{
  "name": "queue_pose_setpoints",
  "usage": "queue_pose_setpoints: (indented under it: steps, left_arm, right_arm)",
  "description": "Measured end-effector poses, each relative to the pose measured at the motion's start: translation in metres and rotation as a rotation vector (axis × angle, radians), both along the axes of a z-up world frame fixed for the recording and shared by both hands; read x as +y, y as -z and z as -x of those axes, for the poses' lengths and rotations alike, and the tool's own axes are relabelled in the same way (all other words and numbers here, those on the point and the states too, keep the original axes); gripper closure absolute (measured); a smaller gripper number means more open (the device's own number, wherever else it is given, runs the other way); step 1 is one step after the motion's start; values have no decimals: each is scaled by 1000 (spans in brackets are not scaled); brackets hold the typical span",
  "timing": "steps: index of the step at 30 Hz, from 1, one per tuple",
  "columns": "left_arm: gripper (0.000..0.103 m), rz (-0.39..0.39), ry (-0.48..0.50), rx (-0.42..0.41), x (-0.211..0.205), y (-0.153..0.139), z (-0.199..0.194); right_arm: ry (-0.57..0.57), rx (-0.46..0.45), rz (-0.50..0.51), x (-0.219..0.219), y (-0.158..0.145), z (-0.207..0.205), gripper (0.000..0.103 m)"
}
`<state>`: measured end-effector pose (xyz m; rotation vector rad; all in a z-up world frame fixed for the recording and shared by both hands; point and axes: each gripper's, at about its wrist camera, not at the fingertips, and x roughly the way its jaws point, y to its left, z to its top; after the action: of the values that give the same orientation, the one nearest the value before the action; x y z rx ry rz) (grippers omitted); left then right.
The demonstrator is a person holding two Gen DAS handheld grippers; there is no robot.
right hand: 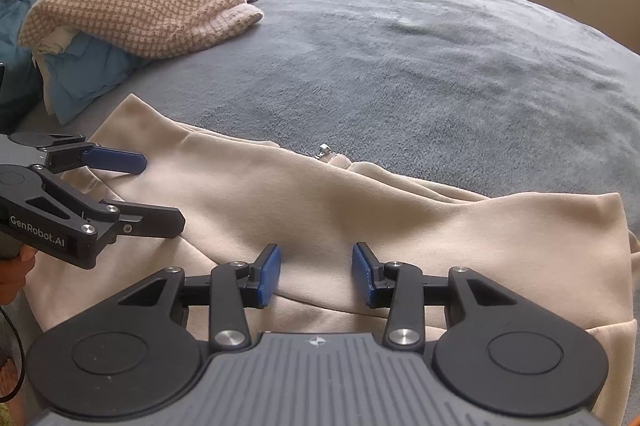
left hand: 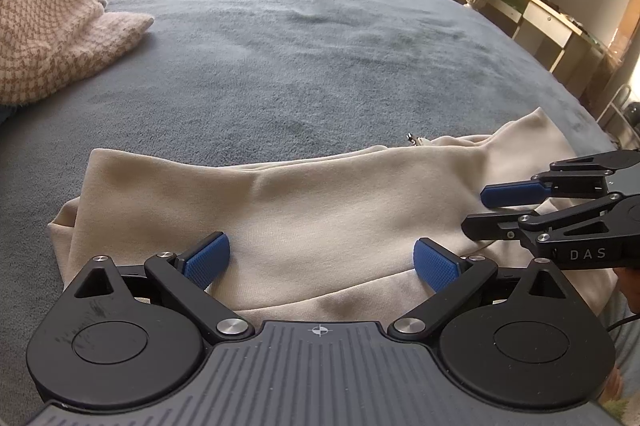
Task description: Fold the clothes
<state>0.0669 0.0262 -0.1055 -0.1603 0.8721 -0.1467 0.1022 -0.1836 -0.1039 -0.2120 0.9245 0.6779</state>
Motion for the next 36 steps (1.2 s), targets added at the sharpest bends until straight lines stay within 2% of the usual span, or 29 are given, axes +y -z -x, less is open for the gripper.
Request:
queue_pose_setpoints:
  steps: [11,14,17,23,26,28,30,36]
  left_arm:
    - [3,0,1,2,0,0,0]
    - [3,2,1,3,0,0,0]
    - [3,5,2,5,1,0,-1]
    - [2,6,3,6,1,1,-1]
    - [1,1,5,6,-1,1,-1]
    - [1,0,6,7,-1,1,-1]
    - [1,4,5,8,0,1,-1]
    - [1,5,3,9,0,0,-1]
  right_arm:
    - [4,3,4,1,0,0,60]
    - [27,6,-25,-3,-5,0,60]
    - [80,-22,-58,-15,-13,0,60]
    - [207,-7,-31,-41,-12,-8,60]
    - [164,-41,40,-32,-4,-5,60]
    - [137,-62,81,-26,0,-2,48]
    - [121,-79,107,-19,2,1,46]
    - [119,-72,96,-20,0,-1,45]
